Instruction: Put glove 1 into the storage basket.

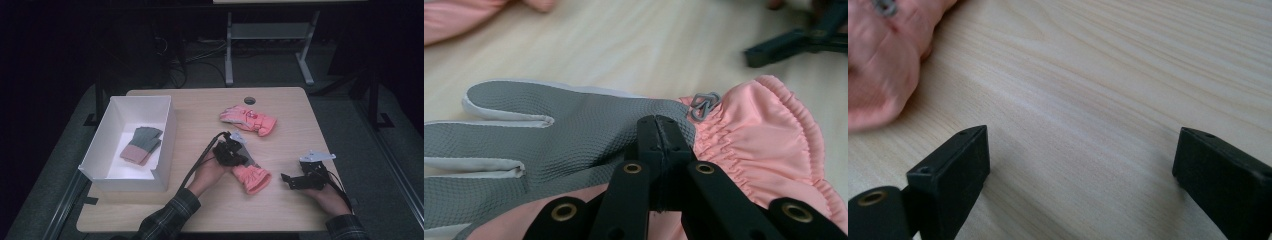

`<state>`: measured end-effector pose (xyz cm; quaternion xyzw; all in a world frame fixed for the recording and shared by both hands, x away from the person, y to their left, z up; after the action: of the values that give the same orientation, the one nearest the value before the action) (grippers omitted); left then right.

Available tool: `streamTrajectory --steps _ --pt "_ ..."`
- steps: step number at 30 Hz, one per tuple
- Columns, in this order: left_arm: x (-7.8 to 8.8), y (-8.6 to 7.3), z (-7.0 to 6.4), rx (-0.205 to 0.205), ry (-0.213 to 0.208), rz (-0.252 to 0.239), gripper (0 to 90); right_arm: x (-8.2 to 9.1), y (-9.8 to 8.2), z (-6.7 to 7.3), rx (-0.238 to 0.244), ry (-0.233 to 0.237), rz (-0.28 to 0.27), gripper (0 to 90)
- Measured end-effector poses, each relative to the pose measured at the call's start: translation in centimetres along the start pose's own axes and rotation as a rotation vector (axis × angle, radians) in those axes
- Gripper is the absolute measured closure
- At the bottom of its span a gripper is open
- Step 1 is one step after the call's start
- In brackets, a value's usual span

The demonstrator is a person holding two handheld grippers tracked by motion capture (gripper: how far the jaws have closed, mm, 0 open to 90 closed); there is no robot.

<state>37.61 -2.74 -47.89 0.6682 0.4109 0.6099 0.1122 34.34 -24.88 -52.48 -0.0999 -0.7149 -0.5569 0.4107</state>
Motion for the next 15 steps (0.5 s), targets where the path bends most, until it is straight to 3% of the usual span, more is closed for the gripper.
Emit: streamTrajectory --steps 4,9,15 --pt "-0.8 0.2 -2.0 -0.027 -0.038 -0.002 89.7 0.0 0.0 0.0 0.001 0.0 0.0 7.5" --pt "-1.7 0.4 -3.9 -0.031 -0.09 -0.008 89.7 0.0 0.0 0.0 0.001 0.0 0.0 7.5" --pt "-1.2 0.7 -4.0 -0.032 -0.099 -0.035 89.7 0.0 0.0 0.0 0.002 0.0 0.0 7.5"
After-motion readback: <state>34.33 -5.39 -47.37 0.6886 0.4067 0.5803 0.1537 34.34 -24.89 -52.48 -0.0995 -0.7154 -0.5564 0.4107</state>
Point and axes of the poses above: each handheld gripper's, and its own axes: x roughly backward along the jaws, y roughly out of its top, z roughly to its left, the point moved 6 cm from there along -x, roughly forward along the jaws, and after that the axes turned 6 degrees about -y, right-handed, at the moved point
